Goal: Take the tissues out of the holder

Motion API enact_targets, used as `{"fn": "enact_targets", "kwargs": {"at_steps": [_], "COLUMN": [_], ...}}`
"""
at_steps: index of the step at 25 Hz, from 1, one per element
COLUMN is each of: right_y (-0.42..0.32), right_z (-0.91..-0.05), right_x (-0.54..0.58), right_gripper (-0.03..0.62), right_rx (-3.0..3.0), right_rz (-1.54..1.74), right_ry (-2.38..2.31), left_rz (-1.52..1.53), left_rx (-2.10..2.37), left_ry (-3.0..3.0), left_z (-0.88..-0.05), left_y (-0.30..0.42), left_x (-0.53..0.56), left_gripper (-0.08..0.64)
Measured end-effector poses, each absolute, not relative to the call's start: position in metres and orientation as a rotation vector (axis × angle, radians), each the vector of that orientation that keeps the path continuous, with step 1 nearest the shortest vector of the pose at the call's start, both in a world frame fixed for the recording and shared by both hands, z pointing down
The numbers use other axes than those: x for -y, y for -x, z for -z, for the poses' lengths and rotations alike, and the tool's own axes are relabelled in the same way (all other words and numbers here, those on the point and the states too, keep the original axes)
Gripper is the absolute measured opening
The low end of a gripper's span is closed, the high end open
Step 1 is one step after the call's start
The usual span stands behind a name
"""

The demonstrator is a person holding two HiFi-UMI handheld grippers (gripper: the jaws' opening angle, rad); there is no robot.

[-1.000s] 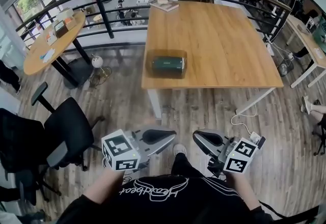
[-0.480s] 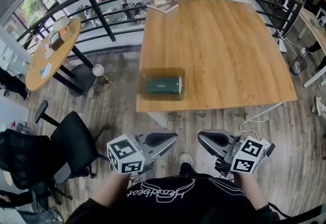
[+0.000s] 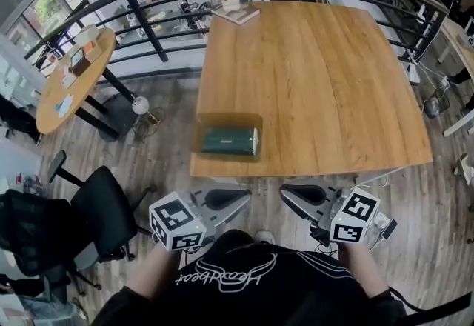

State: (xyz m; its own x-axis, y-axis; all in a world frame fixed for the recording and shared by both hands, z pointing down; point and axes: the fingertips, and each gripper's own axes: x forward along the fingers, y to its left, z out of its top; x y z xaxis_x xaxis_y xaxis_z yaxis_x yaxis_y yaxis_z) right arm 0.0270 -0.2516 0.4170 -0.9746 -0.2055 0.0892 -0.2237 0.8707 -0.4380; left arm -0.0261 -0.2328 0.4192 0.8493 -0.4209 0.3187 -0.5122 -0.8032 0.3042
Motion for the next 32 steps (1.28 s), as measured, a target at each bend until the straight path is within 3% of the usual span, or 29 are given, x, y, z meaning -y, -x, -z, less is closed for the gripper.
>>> {"fn": "enact_targets", "kwargs": {"at_steps": [18,25,32], "right_y": [0.022,0.027,0.03], "right_z": [-0.443,-0.435,-0.454], "right_x": [0.324,0.353,0.376], "right_gripper": [0.018,0.018,0.018], "right_rx": [2.895,2.92,2.873], "right_rz": [-0.705,-0.787,-0.803], "right_ry": [-0.335,-0.366,-0.409], "left_rz": [-0.495,-0.487,-0.837], "left_rx": [0.711,0.766,0.599], "left_ry": [-2.629,-2.622,-2.63], "left_z": [-0.446,-0.441,-0.486], "left_y": [0.075,0.09,0.097], "left_x": [0.319,0.372,0.404], "left_gripper": [0.018,0.175,0.29]}}
